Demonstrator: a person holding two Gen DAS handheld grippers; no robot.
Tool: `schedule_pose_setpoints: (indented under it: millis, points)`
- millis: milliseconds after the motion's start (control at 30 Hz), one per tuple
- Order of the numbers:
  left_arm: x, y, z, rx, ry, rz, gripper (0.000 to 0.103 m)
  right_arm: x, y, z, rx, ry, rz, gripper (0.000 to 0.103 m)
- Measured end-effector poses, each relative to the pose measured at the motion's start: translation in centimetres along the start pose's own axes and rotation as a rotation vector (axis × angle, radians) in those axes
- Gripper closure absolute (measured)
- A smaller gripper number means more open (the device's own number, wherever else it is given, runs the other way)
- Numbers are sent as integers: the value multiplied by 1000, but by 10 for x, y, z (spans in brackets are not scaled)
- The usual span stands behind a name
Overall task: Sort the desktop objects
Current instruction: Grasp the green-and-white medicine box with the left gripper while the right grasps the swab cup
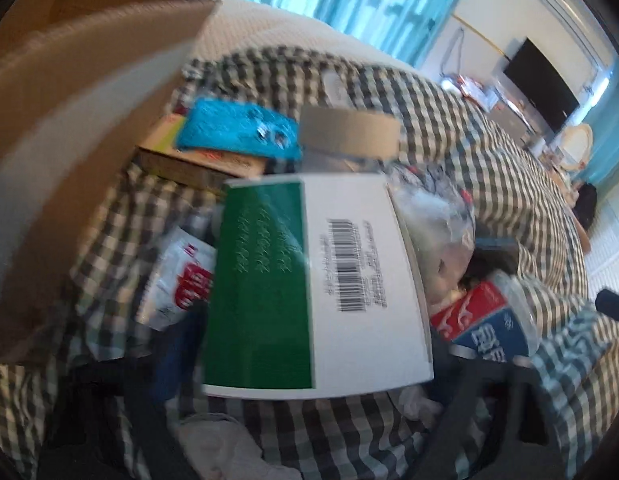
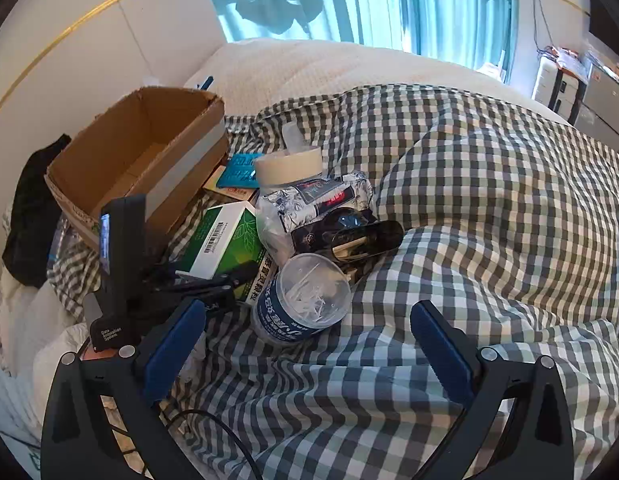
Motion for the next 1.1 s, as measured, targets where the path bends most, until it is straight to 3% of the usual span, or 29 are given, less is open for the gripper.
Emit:
schedule_pose_setpoints:
  millis: [167,267,300,633,700,767,800,833,1100]
  points:
    - [5,-13,-5,29,35,40,25,7,21,1,-45,37,20,0]
    - [3,-32,-10,68,43,108,25,14,35,2,-73,86,26,0]
    - [7,-35,-13,49,157,4,25,15,41,3,-85,95,30,1]
    - [-9,-57,-35,68,166,108,25,-12,78,-2,-145,21,11,6]
    - [-18,-55,-38,58,149,103,25,-12,86,-1,-157,18,-2,9]
    - [-24,-55,-42,50,138,102,25,-10,92,-2,-164,27,-1,19]
    - [-25,-54,-42,50,139,102,25,-9,93,-1,-159,34,-7,36]
    - [-25,-54,-42,52,143,102,25,-7,93,-1,-153,42,-13,40]
    - [-22,-73,-39,101,162,83,25,-19,77,-5,-110,43,-2,40]
Point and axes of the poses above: each gripper's, at about its wrist camera, not at the fingertips, and y roughly the way its jaws point, x to its right, z to its top, the point moved 4 cm from there along y, roughly the way its jaws point, and after that the axes turned 5 degrees about z, right-handed, at the moved point
